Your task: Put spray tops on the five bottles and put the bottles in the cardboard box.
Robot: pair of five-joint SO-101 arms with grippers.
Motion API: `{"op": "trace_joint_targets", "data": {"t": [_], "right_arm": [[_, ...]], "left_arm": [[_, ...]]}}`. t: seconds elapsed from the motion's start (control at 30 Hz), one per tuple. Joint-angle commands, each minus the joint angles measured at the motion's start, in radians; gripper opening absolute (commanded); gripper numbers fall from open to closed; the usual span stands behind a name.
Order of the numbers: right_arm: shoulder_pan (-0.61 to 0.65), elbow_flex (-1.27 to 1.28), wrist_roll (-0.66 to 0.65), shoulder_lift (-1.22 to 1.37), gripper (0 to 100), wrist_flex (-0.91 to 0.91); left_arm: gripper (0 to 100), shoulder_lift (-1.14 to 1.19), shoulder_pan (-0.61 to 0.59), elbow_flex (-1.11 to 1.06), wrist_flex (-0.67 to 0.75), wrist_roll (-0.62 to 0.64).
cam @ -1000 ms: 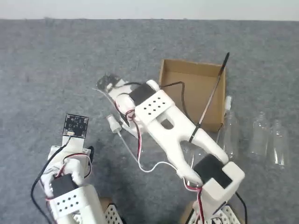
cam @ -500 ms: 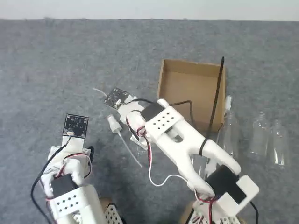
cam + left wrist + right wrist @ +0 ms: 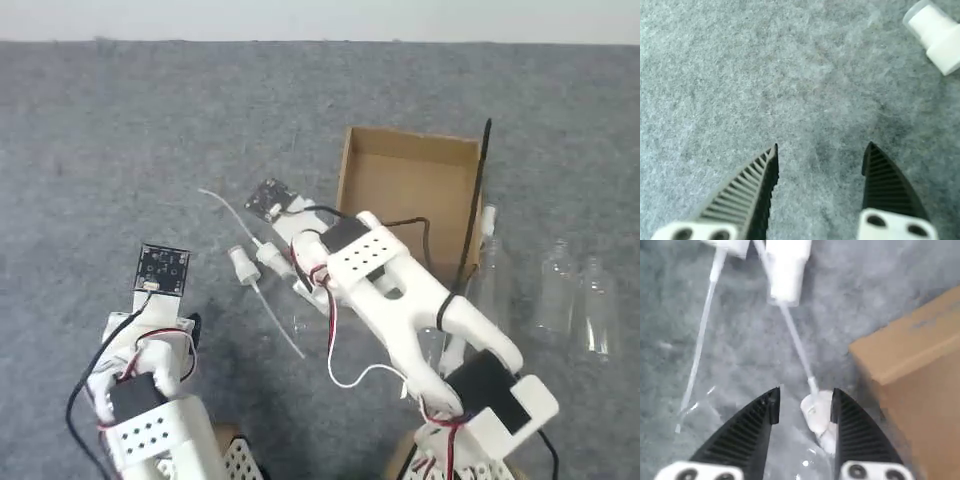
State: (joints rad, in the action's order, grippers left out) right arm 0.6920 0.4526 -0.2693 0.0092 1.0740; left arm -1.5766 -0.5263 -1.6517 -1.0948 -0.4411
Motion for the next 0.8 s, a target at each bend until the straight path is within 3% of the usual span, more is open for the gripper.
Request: {"op": "trace_joint_targets", "data": {"t": [0.0,0.47,0.63,0.77], "right_arm": [[-0.019,0.035,-0.015,-0.004,12.4,-0.025],[-0.024,0.040,-0.008,0.133,11.6,-0.120],[-0.050,-0.029,-0.006,0.150,0.5,-0.093],[-0.068,-0.103,-0.008,0.150,0.4,-0.070]], "left_arm": [[25,-0.014,0.003,0.008,-0.012,-0.011],[25,-0.014,0.002,0.008,-0.012,-0.011],[25,-0.014,0.002,0.008,-0.012,-0.011],[25,-0.014,0.002,0.008,-0.012,-0.011]]}}
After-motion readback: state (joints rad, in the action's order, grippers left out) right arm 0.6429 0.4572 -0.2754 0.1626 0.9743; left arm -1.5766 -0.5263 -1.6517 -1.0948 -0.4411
